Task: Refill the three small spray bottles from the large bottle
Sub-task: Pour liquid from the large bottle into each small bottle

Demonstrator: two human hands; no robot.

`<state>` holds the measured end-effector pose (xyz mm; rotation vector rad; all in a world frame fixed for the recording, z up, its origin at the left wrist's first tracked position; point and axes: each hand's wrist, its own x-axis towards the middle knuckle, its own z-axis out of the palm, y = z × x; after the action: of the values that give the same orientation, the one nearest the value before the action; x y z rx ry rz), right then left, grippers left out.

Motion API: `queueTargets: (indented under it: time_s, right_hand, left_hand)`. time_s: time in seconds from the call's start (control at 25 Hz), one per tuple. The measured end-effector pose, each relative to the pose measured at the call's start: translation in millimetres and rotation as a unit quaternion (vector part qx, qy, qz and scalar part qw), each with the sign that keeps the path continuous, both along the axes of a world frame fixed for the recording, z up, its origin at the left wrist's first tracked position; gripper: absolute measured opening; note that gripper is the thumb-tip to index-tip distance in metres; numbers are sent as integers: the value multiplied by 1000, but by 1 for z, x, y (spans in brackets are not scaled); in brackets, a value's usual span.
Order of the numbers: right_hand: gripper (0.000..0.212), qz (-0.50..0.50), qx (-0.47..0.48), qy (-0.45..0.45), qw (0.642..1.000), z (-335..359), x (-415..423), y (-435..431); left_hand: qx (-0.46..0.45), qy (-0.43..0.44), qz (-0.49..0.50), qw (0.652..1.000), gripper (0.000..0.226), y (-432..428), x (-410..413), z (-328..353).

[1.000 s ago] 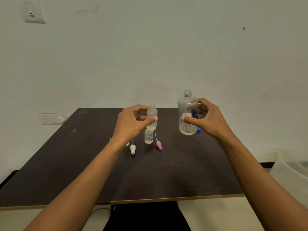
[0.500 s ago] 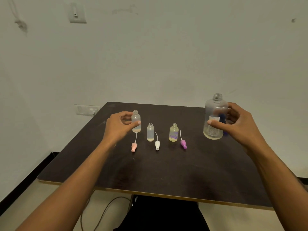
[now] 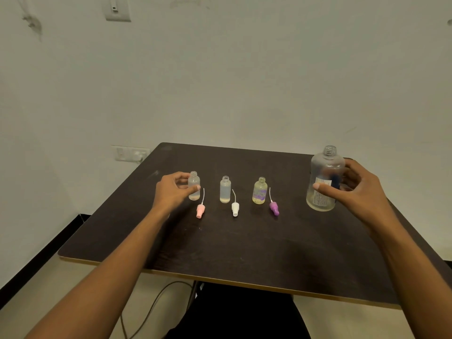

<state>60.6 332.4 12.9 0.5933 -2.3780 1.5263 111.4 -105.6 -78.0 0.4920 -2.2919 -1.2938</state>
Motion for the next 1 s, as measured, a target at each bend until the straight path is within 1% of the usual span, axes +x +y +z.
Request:
queueTargets:
  time_s: [0.12, 0.28, 0.68, 0.76, 0.92, 1.0]
  right_hand:
    - [88, -4, -3, -3, 1000, -1, -2, 2]
    - [81, -4, -9, -3, 1000, -1, -2, 5]
    - [82, -22, -7, -4, 1000, -10, -3, 16]
    - [78, -29, -10, -9, 999, -13, -3, 18]
    - [63, -51, -24, -16, 998, -12, -7, 26]
    - [65, -66, -25, -12, 997, -12, -15, 33]
  left_hand:
    - [7, -5, 2, 1000, 40, -1, 1, -6]
    - [8, -5, 3, 1000, 39, -2, 2, -11]
    - [6, 3, 1, 1000, 40, 1, 7, -14]
    - [-2, 4, -1, 1000, 41, 0, 8, -16]
    - [-4, 9, -6, 1000, 44, -1, 6, -20]
    - [-2, 3, -4, 1000, 47, -2, 5, -21]
